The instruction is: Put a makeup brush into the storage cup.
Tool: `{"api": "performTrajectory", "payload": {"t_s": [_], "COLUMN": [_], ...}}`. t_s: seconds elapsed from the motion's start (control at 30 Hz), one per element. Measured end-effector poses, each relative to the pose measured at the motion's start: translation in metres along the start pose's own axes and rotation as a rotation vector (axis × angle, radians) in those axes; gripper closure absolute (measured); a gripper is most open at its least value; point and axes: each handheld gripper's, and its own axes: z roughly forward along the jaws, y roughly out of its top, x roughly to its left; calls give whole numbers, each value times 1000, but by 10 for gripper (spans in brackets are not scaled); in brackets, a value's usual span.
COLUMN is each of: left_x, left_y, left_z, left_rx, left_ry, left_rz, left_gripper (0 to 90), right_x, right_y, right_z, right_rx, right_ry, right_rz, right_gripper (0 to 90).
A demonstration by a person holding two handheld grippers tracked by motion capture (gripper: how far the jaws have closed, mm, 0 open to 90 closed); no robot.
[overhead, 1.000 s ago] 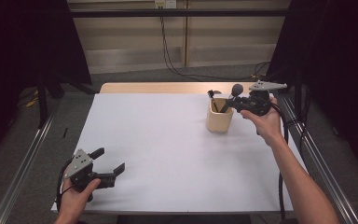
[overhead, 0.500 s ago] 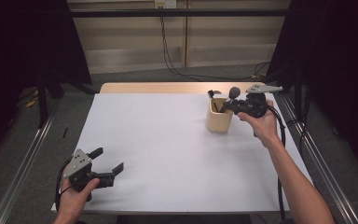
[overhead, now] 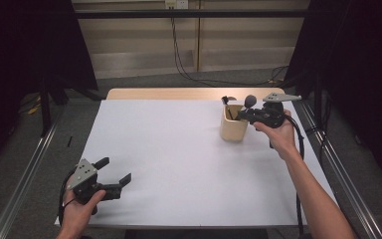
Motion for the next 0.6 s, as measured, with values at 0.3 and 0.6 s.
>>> {"api": "performTrajectory", "payload": {"t_s": [0.3,0.6], "left_x": [-1,0], "left_y": [0,1], "left_z": [1,2], "left_rx": [2,-3], "left_ry": [-6,-4], "left_rz": [1,-4], "left_gripper": [30,30], "right_x": [-2,-3], "right_y": [-3,-9], "right_z": [-4,-9], "right_rx": [-40,-84], "right_ry": [-47,-95], "right_rz": [29,62], "right_gripper": [301,41]}}
